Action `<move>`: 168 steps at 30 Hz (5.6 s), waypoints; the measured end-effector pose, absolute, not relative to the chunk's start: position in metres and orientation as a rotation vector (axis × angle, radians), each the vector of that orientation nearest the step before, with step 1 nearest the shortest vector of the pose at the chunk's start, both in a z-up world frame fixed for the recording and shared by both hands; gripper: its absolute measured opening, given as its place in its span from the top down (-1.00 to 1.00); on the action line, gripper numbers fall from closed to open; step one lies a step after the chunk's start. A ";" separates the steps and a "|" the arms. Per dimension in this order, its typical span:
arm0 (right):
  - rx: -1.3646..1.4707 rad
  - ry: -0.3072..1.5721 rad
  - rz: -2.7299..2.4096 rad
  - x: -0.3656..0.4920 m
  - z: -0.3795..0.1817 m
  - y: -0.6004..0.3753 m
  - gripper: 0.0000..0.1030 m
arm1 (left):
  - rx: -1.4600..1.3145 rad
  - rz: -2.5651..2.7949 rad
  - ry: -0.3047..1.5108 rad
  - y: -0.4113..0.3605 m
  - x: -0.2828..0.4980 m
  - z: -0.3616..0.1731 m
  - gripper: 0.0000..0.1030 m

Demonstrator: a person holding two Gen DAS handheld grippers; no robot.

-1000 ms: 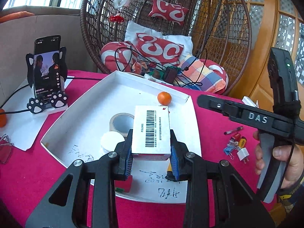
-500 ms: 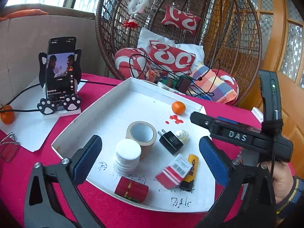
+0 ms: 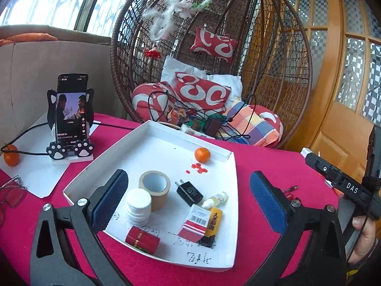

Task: Organize rigid objects
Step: 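Open the left gripper releasing the box while the right releases the eye-drop bottle, then grasp the blue binder clip with the left gripper while the right grasps the white plug adapter, then carry the binder clip and plug adapter over the white tray with both grippers, then open the left gripper releasing the binder clip while the right releases the adapter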

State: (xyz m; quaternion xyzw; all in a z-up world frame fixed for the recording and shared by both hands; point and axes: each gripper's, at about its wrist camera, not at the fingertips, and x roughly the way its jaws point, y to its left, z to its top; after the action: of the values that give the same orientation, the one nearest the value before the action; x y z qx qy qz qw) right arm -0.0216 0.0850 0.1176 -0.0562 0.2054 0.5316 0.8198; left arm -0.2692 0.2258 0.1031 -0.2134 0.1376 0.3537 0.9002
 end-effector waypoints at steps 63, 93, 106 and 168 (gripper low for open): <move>-0.145 0.871 0.985 0.088 0.013 -0.017 0.52 | -0.300 0.381 0.761 0.126 -0.059 0.029 0.30; -0.158 0.718 1.071 0.028 0.068 -0.010 0.52 | -0.314 0.411 0.552 0.128 -0.126 0.090 0.30; -0.198 0.708 1.105 0.009 0.072 0.007 0.52 | -0.354 0.434 0.513 0.142 -0.148 0.093 0.30; -0.005 0.610 1.070 0.002 0.087 0.071 -1.00 | -0.536 0.549 0.382 0.204 -0.181 0.117 -0.99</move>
State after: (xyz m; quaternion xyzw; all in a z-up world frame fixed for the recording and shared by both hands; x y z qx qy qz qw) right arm 0.0015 0.0713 0.0865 -0.0024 0.2863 0.5018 0.8162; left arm -0.1814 0.2045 0.1167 -0.2599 0.1852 0.2659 0.9096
